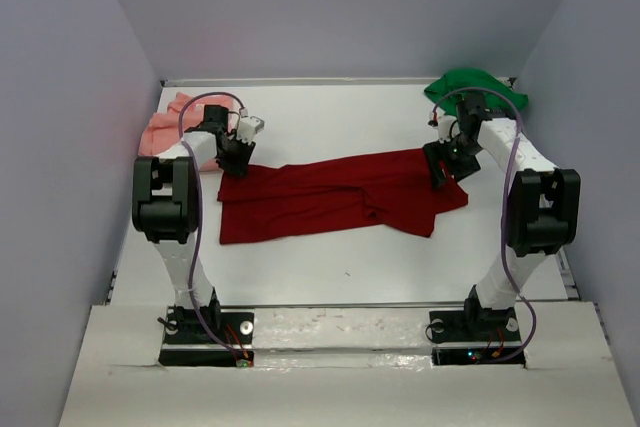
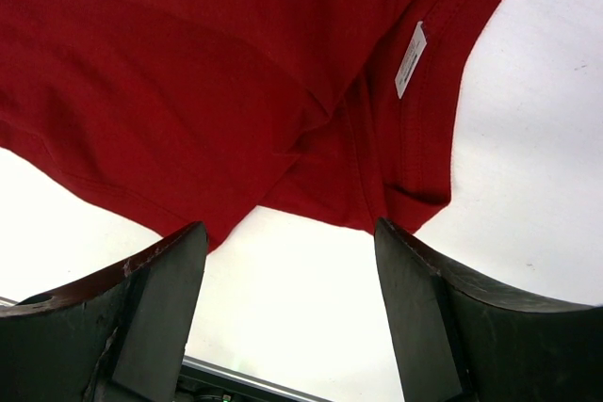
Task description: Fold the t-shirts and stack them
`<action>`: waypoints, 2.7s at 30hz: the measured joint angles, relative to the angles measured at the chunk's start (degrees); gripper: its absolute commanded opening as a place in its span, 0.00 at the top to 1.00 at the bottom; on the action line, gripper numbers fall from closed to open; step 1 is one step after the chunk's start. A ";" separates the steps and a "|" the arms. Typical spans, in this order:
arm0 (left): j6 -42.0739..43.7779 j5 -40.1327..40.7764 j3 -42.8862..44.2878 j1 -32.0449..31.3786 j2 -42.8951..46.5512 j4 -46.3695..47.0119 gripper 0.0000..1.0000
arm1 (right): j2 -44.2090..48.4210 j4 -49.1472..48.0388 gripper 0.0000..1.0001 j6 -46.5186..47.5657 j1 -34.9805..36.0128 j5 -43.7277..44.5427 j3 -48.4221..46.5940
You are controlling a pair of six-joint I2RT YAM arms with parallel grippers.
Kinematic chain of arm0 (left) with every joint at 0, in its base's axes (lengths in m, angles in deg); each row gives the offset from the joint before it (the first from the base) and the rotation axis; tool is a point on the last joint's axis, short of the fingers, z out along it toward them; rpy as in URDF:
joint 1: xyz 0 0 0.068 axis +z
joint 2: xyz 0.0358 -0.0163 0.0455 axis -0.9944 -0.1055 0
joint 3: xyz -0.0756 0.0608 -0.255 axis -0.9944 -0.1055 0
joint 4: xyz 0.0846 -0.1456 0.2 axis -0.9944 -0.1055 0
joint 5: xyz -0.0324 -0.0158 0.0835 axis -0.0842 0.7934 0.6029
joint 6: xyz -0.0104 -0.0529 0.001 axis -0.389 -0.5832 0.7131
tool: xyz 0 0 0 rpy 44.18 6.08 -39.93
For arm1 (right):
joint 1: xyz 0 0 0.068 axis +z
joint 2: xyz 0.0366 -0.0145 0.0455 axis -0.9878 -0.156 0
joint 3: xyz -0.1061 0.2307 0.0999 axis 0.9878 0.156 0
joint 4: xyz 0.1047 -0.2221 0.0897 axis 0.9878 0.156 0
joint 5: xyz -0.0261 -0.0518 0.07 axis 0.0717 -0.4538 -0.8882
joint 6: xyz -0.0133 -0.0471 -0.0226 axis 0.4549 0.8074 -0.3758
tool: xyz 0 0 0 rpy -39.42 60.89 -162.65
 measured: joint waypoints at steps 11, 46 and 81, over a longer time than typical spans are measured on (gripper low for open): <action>-1.62 2.45 2.84 0.70 -2.34 0.28 0.73 | 0.07 0.04 0.23 -0.22 0.00 0.02 -0.02; -7.15 12.50 9.42 0.70 23.45 -8.87 0.59 | -9.11 2.40 0.23 4.09 8.90 -13.77 -5.14; -9.66 25.03 -5.46 0.81 43.17 -14.80 0.49 | -45.59 4.72 0.00 -1.92 12.02 -7.48 -59.76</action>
